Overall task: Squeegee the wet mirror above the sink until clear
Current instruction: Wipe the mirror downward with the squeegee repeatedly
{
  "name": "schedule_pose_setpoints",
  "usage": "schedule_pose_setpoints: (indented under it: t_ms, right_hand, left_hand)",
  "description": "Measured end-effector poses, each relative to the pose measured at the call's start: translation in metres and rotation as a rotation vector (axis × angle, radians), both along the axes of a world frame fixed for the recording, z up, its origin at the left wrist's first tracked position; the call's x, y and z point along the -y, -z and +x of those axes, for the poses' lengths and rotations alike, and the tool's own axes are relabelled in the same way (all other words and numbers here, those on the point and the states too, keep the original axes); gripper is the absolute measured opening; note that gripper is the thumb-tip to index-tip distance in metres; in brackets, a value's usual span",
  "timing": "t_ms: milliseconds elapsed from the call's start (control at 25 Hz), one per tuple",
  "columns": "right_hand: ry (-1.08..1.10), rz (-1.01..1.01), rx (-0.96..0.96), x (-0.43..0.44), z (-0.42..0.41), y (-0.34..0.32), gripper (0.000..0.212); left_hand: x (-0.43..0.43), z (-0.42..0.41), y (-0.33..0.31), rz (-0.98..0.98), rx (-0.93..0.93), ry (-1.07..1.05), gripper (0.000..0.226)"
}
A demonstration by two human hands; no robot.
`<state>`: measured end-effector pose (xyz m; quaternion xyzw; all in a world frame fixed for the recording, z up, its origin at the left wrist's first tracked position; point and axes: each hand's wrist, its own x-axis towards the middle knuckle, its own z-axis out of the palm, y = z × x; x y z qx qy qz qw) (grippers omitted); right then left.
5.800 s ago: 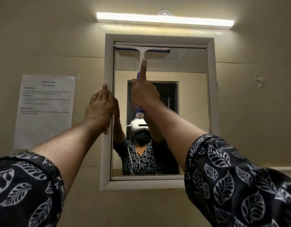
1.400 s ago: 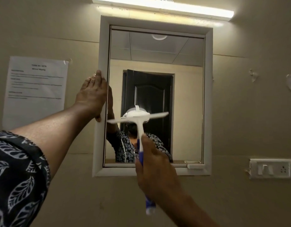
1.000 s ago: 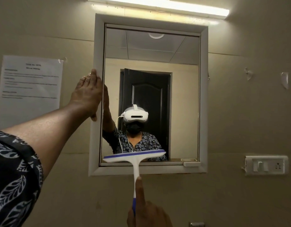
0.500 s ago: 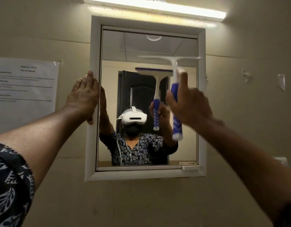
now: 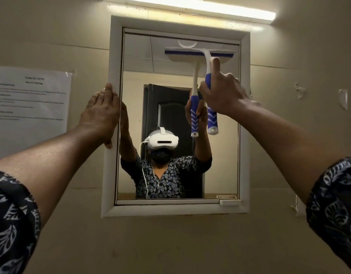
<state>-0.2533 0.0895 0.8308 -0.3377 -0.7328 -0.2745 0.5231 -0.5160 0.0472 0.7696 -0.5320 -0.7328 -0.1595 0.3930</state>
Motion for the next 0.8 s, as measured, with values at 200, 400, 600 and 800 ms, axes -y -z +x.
schedule_pose_setpoints:
  t_ms: [200,400,600,800]
  right_hand:
    - [-0.1,-0.162,0.029,0.017,0.0,0.071,0.046]
    - [-0.111,-0.371,0.044,0.031,0.002,0.18,0.063]
    - [-0.07,-0.578,0.099,0.045,0.004,0.26,0.083]
    - [-0.046,-0.685,0.11,0.063,0.005,0.264,0.078]
  left_hand:
    - [-0.001,0.0,0.0,-0.006,-0.006,-0.013,0.138]
    - [-0.001,0.0,0.002,0.011,-0.006,-0.012,0.137]
    - [-0.001,0.0,0.001,0.018,-0.006,-0.004,0.135]
    - [-0.001,0.0,0.001,0.008,-0.009,-0.018,0.141]
